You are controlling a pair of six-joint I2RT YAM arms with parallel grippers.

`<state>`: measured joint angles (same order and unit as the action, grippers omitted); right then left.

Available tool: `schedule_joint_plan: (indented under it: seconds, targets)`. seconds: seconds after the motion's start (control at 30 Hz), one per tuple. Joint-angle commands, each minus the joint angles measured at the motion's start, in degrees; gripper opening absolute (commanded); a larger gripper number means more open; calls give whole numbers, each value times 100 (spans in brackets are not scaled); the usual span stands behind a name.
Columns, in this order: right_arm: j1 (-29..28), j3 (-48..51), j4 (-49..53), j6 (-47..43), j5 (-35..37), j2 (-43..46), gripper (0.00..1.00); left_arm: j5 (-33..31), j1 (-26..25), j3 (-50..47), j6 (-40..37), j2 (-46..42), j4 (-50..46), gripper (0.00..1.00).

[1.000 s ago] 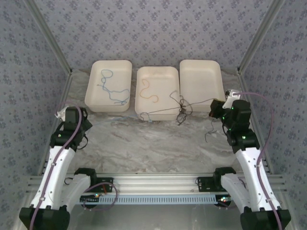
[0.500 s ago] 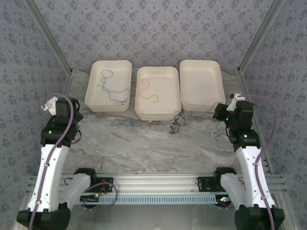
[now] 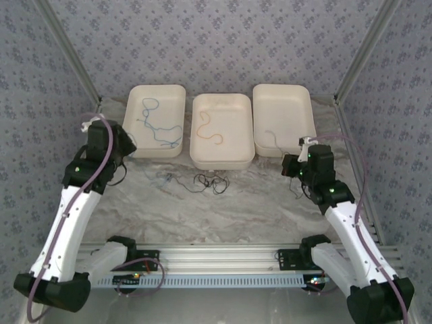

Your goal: Untangle the cables

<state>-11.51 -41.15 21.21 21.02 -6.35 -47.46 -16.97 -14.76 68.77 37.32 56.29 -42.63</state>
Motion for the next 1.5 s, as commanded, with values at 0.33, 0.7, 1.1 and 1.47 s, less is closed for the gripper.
schedule_joint_plan:
  seconds: [0.33,0.7,1.1,1.47]
  targets:
    - [-675,-1566,436,-405,-184,-184,0,1177,-1892,-1296,886,646,1109,5]
    - [-712,-2325,406,-424,-1211,-434,0,928,-2390,-1325,551,256,1413,58]
    - [-858,-2638,561,-731,-2155,-775,0,3159,-2727,-40,-819,1681,2221,69]
    - [-993,-2453,265,-571,-2590,-819,0,2696,-2742,618,-1881,2841,1926,70]
